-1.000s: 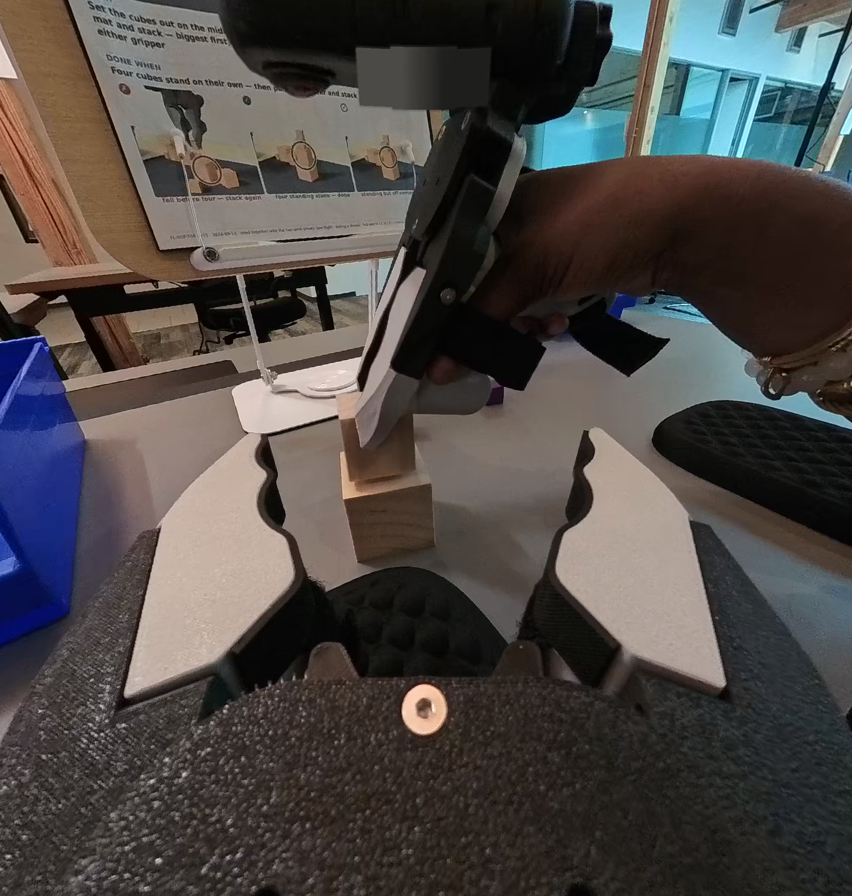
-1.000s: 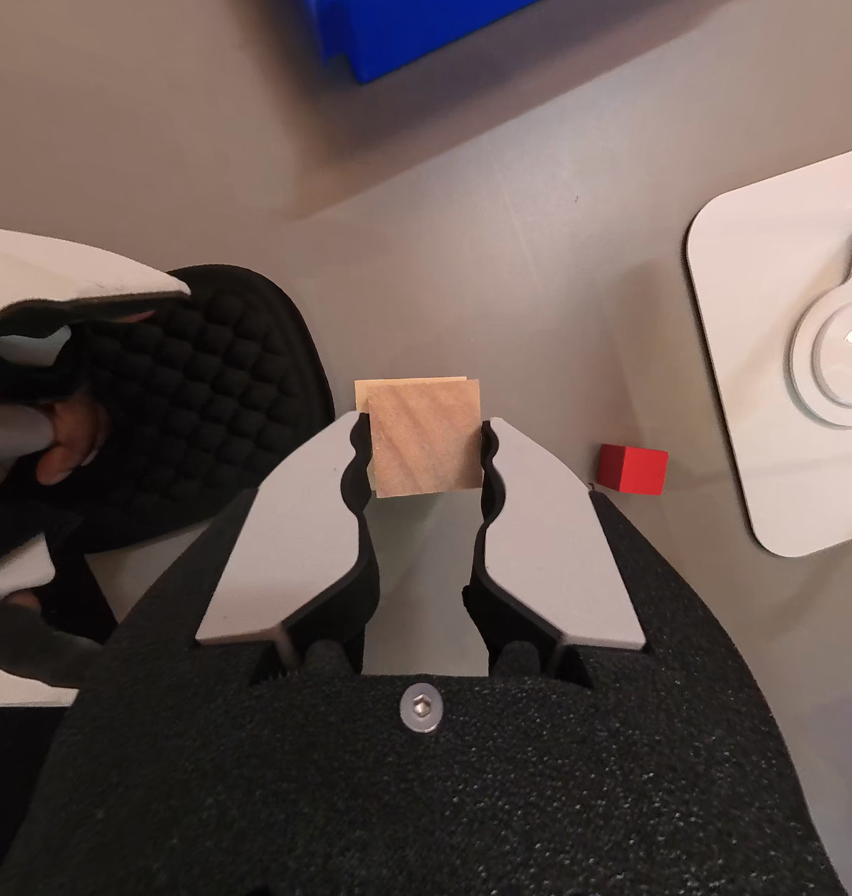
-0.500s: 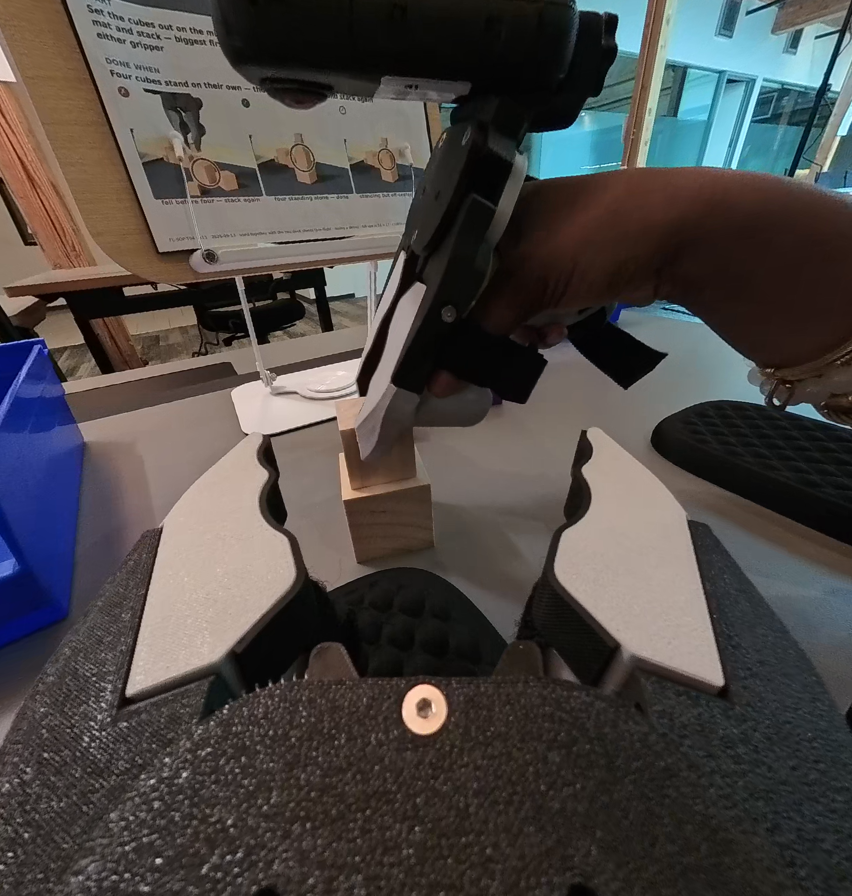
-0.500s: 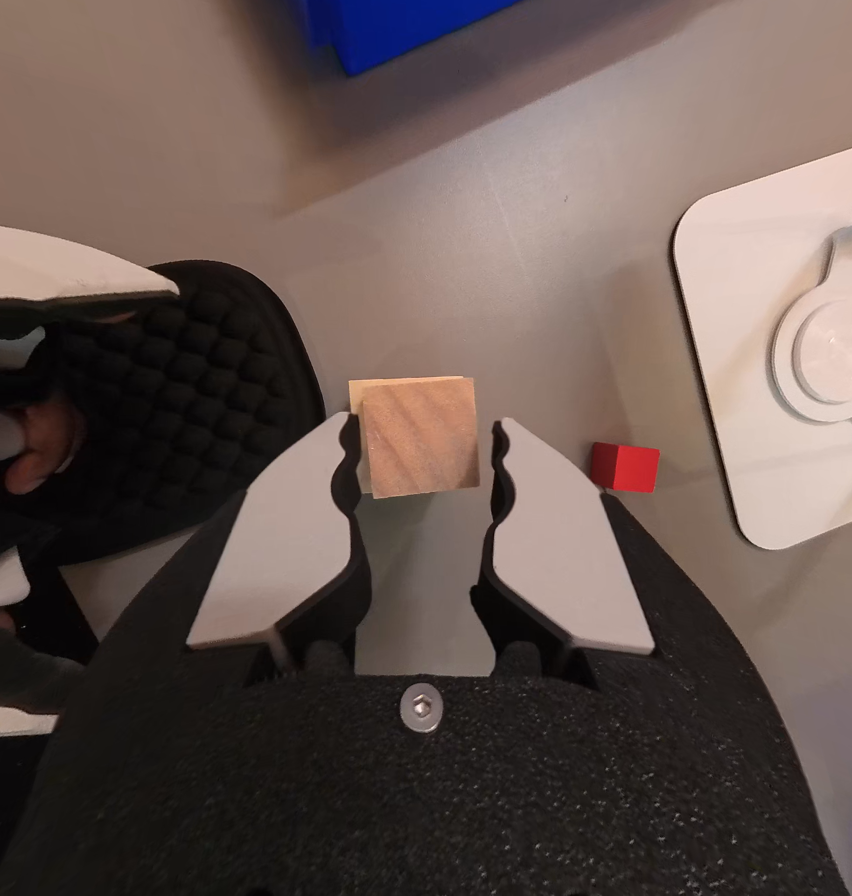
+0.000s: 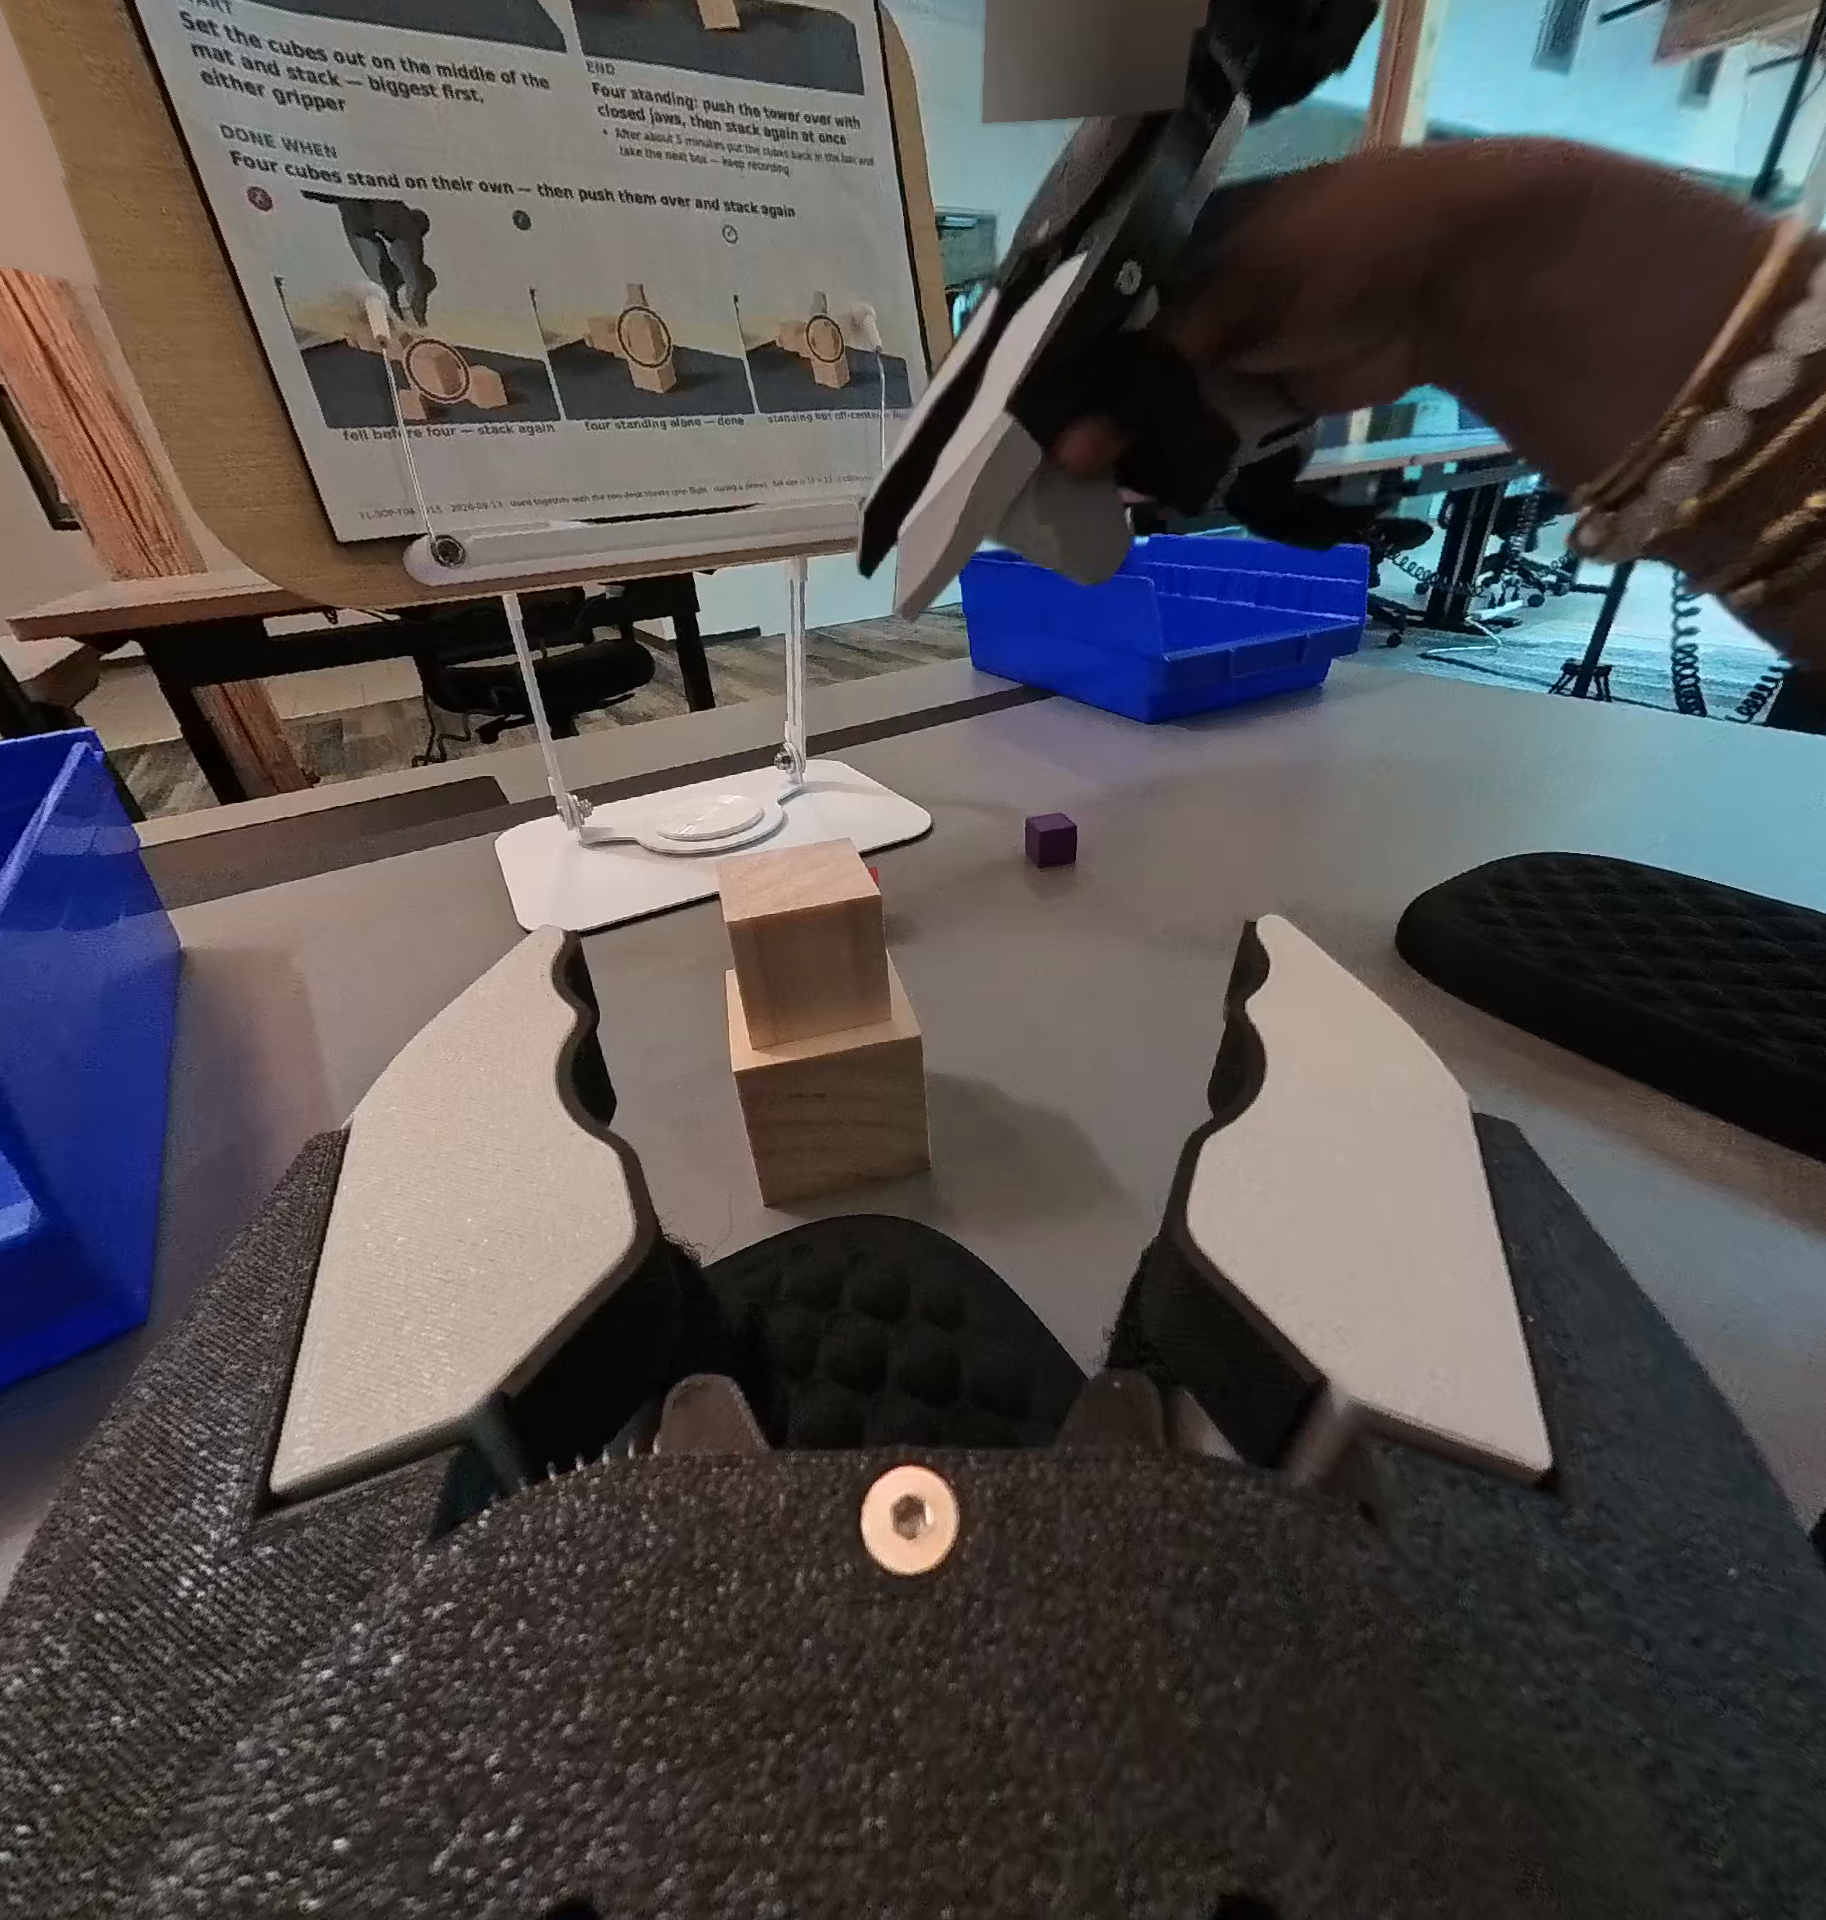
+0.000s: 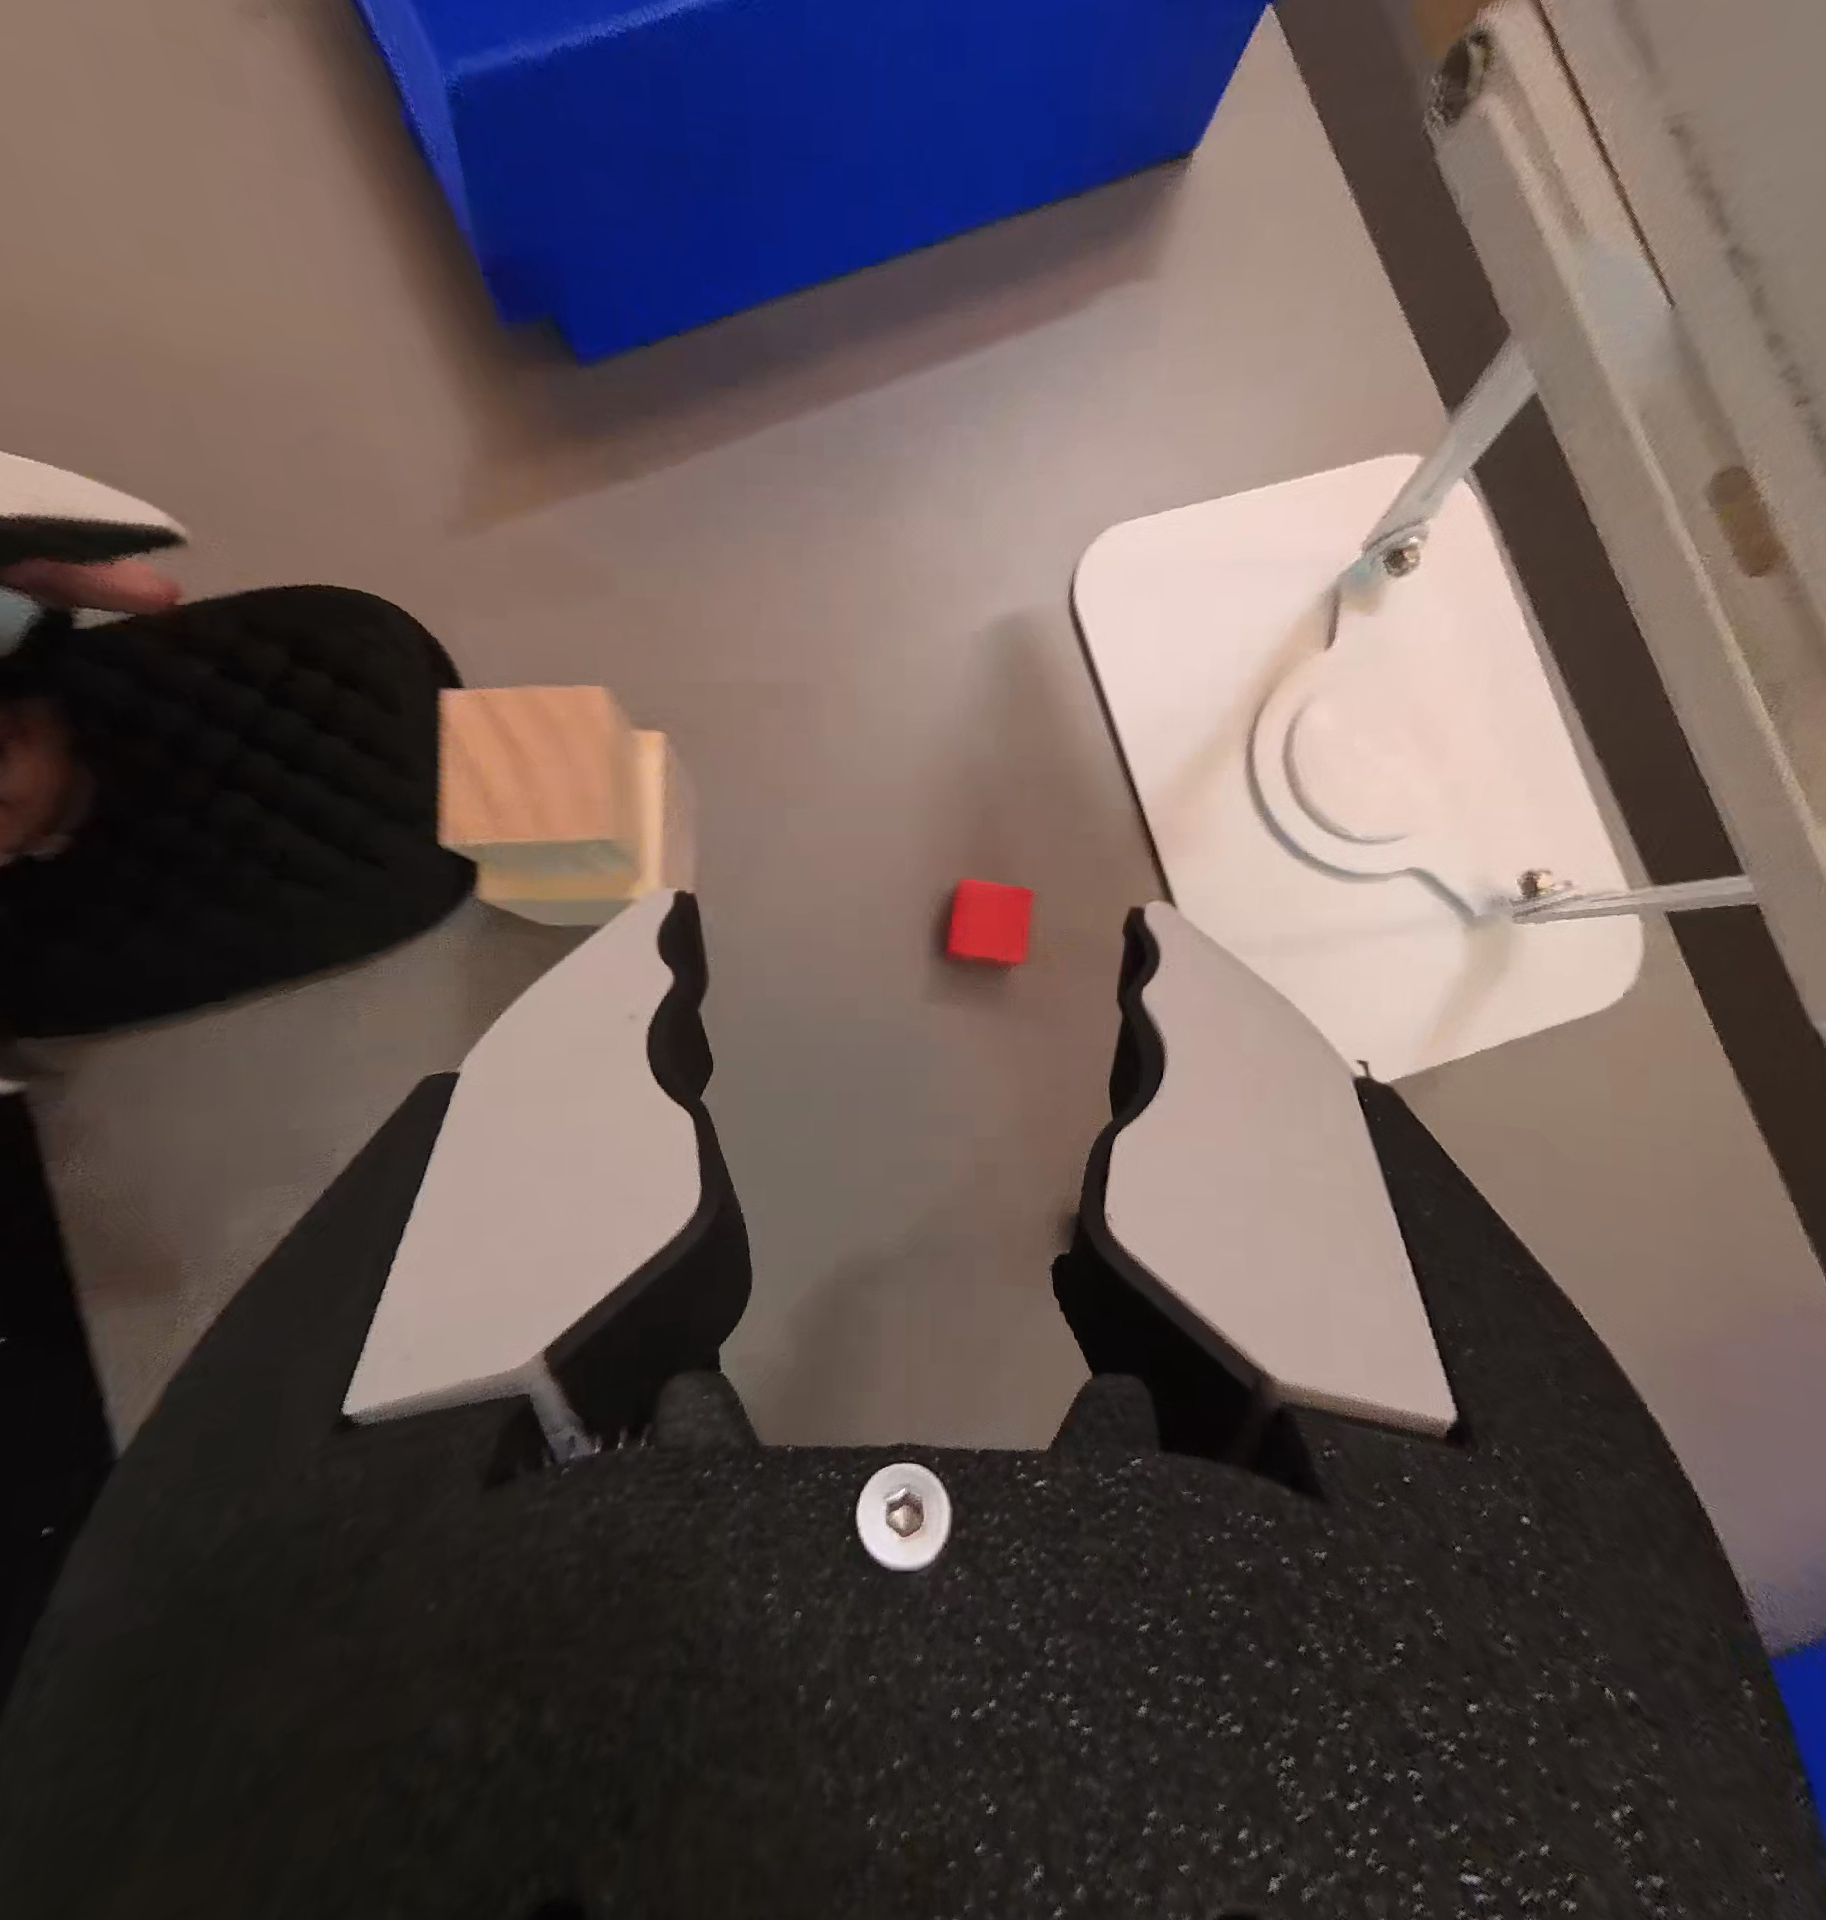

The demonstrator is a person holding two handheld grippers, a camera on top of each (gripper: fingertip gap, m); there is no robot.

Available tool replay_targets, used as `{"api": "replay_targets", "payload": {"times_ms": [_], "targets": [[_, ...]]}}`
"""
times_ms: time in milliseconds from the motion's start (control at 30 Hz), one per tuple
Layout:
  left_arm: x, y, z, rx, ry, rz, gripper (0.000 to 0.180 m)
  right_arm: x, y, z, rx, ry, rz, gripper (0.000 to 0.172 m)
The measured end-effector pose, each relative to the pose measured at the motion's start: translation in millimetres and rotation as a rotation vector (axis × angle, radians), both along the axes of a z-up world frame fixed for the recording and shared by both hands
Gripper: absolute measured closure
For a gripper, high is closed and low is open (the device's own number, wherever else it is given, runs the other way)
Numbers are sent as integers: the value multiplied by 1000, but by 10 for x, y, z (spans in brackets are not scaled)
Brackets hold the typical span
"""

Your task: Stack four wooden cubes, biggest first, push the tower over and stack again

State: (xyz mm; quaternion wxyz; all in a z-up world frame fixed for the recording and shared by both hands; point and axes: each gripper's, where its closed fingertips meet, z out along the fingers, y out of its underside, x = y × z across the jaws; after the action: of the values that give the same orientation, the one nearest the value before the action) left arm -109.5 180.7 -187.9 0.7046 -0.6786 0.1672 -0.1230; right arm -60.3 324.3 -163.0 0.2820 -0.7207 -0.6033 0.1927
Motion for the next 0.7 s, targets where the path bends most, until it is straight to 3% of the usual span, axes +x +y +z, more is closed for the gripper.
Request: {"api": "replay_targets", "payload": {"times_ms": [200, 367, 500, 700], "targets": [[0, 2, -2, -1, 1, 1, 67, 15, 322, -610, -144, -40, -67, 107], [-12, -4, 7, 1, -14, -4, 67, -77, 414, -1032, -115, -79, -32, 109], [-13, -11, 15, 6, -20, -7, 67, -73, 467, -1194, -70, -104, -17, 113], [-15, -12, 16, 5, -24, -8, 67, -106, 434, -1238, -42, -96, -5, 134]]}}
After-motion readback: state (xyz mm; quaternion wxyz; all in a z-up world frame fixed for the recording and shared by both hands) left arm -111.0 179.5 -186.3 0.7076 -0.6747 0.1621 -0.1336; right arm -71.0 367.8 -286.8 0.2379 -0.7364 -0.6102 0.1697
